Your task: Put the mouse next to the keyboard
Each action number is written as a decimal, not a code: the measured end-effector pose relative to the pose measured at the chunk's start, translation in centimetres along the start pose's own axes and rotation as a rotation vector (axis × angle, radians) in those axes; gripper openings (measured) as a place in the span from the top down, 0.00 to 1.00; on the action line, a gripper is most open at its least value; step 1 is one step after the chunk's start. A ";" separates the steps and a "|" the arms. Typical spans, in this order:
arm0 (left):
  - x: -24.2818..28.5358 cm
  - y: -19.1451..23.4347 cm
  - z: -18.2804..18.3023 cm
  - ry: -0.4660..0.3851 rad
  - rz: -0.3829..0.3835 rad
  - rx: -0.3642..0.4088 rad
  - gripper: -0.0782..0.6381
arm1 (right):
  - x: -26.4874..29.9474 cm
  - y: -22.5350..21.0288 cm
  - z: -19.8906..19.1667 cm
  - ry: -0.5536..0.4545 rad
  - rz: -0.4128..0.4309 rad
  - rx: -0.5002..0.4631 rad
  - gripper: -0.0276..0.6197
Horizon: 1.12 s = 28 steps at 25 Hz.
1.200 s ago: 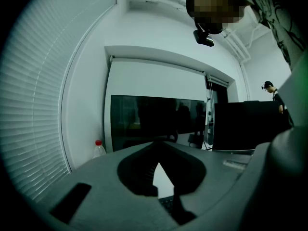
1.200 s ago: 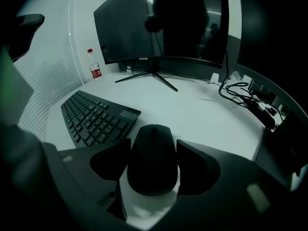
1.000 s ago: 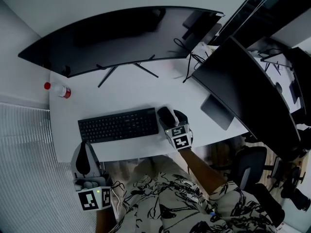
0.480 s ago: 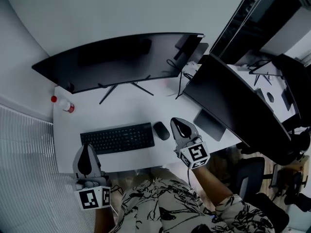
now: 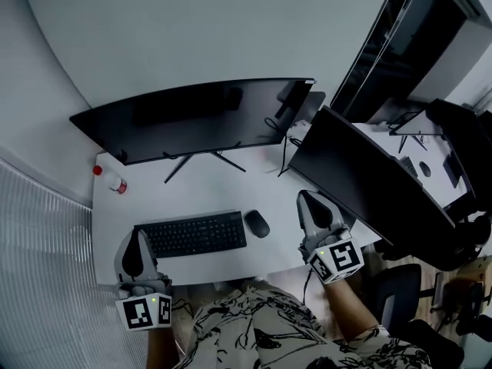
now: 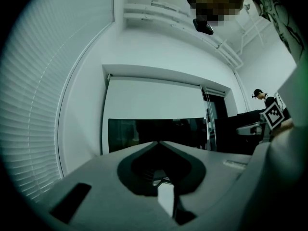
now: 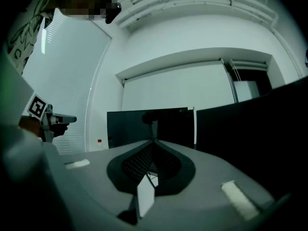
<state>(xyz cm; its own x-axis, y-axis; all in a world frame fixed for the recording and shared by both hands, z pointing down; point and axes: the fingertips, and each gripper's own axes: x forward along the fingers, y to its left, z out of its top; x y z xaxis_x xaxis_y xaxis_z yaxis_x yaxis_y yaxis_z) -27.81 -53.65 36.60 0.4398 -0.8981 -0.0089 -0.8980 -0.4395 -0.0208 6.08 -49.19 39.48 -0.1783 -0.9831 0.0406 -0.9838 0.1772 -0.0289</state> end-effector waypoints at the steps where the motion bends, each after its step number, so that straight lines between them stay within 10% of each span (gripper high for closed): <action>1: 0.0 0.2 0.3 -0.005 0.002 0.004 0.89 | -0.3 -0.2 1.0 -0.017 -0.007 -0.009 0.95; 28: 0.2 4.4 2.4 -0.044 0.096 0.052 0.89 | -3.7 -5.8 7.0 -0.181 -0.152 -0.045 0.95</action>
<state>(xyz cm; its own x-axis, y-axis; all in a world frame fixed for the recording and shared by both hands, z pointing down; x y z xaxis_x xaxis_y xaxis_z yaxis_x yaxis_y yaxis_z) -31.60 -55.73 34.11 0.3533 -0.9337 -0.0576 -0.9344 -0.3493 -0.0696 12.60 -46.91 32.52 -0.0254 -0.9900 -0.1391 -0.9997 0.0245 0.0085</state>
